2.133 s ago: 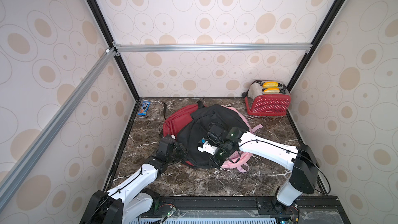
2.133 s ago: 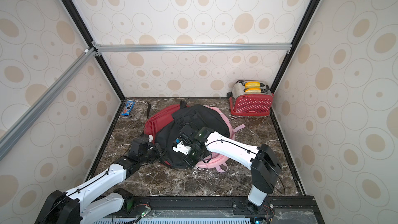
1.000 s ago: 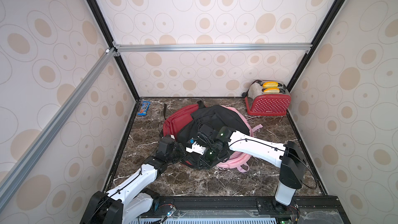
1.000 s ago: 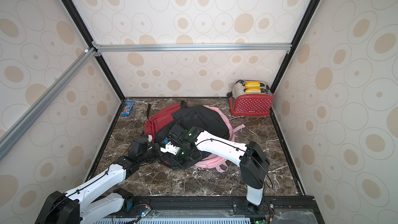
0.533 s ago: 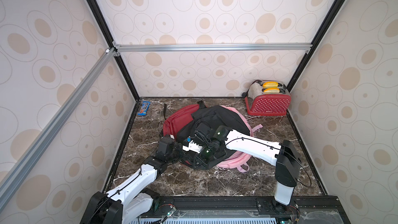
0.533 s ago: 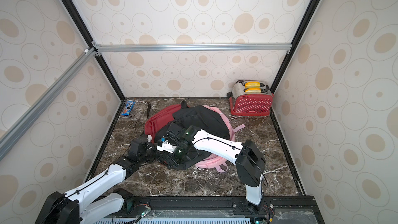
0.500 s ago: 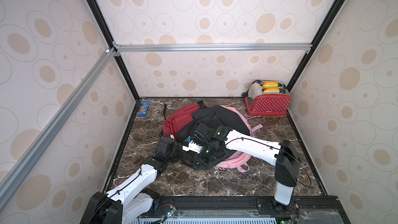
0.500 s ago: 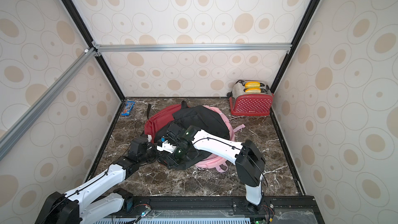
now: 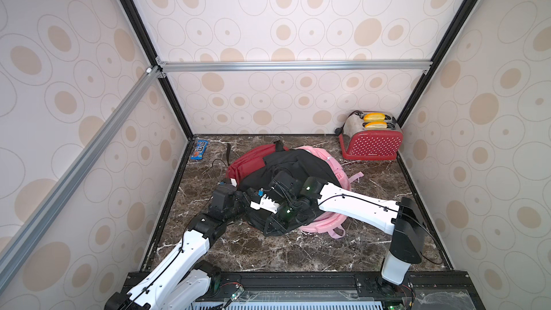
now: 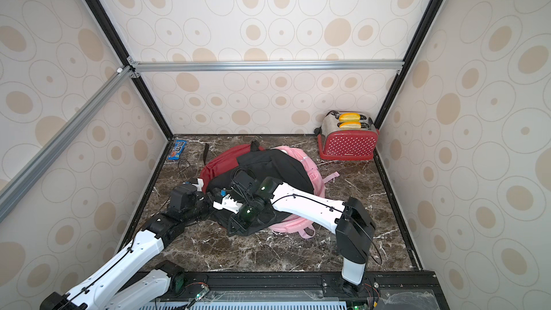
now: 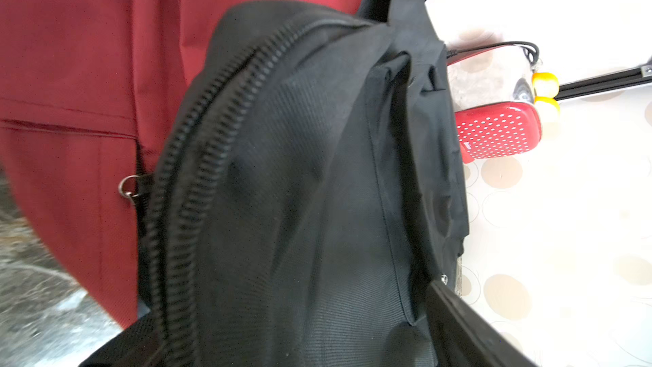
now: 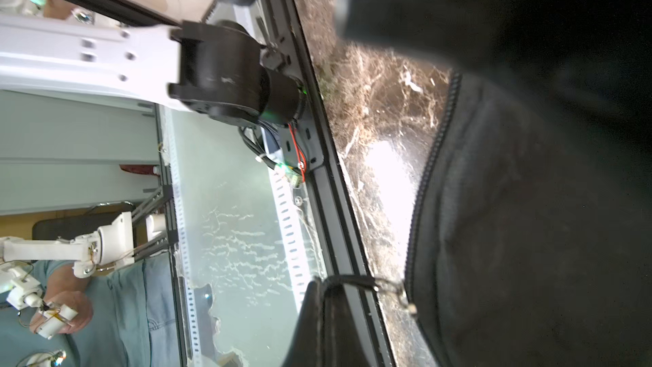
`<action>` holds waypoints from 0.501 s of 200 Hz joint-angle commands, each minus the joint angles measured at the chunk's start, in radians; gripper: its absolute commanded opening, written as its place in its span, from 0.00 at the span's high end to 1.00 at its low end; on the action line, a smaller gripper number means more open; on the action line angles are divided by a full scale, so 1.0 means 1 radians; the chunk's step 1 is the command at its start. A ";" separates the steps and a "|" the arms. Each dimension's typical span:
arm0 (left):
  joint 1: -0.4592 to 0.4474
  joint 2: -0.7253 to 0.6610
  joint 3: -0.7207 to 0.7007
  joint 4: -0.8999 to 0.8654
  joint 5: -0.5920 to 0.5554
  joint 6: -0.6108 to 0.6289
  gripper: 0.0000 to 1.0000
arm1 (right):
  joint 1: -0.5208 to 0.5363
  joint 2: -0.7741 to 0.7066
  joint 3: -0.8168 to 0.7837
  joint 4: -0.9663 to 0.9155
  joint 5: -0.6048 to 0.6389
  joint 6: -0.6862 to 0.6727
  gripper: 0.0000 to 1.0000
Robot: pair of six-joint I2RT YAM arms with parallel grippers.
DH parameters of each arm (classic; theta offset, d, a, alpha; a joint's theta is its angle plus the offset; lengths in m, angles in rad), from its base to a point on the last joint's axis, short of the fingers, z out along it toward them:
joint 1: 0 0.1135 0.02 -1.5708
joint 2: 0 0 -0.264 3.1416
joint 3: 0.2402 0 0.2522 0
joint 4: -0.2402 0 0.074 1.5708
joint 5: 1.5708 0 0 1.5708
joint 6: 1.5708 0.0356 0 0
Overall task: Zip up the backpack
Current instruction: Zip the zipper on the backpack.
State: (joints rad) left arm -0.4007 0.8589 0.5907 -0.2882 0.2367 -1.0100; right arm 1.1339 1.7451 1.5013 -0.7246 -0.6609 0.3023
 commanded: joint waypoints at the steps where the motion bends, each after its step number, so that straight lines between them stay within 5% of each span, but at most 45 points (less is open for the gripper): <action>1: -0.005 -0.015 0.060 -0.138 -0.012 0.057 0.10 | 0.002 -0.045 -0.035 0.032 -0.005 0.030 1.00; 100: -0.004 -0.007 0.166 -0.328 0.111 0.041 0.10 | -0.142 -0.137 -0.184 0.157 0.015 0.126 1.00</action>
State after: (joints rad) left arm -0.4011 0.8639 0.7059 -0.5373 0.2951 -0.9821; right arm 1.0286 1.6470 1.3418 -0.6136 -0.6498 0.4023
